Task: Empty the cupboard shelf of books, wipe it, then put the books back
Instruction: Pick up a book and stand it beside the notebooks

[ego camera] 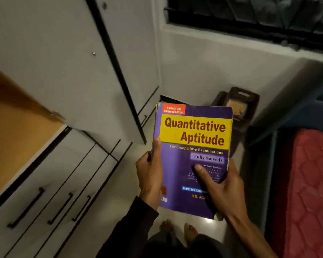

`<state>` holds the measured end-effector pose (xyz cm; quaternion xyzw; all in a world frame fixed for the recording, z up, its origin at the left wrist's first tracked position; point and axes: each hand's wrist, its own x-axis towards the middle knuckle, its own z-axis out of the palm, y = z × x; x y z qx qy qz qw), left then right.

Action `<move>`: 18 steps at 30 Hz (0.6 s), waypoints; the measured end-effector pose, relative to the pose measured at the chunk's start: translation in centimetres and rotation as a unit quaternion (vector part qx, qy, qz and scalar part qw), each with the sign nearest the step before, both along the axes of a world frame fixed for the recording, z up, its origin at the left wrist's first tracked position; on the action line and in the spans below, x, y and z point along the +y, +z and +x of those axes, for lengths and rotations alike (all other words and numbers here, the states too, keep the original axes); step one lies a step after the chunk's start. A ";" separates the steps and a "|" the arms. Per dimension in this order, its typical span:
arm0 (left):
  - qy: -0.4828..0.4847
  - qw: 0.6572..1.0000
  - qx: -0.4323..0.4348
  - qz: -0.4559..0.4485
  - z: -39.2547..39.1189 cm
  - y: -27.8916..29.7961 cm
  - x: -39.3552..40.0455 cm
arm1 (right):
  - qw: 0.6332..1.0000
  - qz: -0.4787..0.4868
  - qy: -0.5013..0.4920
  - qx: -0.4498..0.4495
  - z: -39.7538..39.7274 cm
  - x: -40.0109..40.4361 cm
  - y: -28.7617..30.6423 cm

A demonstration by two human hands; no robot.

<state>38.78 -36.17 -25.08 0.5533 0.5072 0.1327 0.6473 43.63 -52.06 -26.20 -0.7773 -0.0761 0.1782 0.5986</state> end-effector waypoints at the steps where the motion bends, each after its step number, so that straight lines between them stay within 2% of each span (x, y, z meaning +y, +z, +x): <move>1: 0.022 1.000 0.000 0.001 -0.8 0.1 0.4 | 1.000 -0.001 0.025 -0.001 -0.2 0.5 0.0; 10: 0.212 0.976 -0.042 -0.019 -7.5 1.2 1.4 | 0.975 0.006 0.224 -0.009 -0.5 5.4 1.2; 18: 0.338 0.937 -0.090 0.001 -13.9 3.1 4.7 | 0.946 0.032 0.321 -0.014 -4.8 12.0 2.7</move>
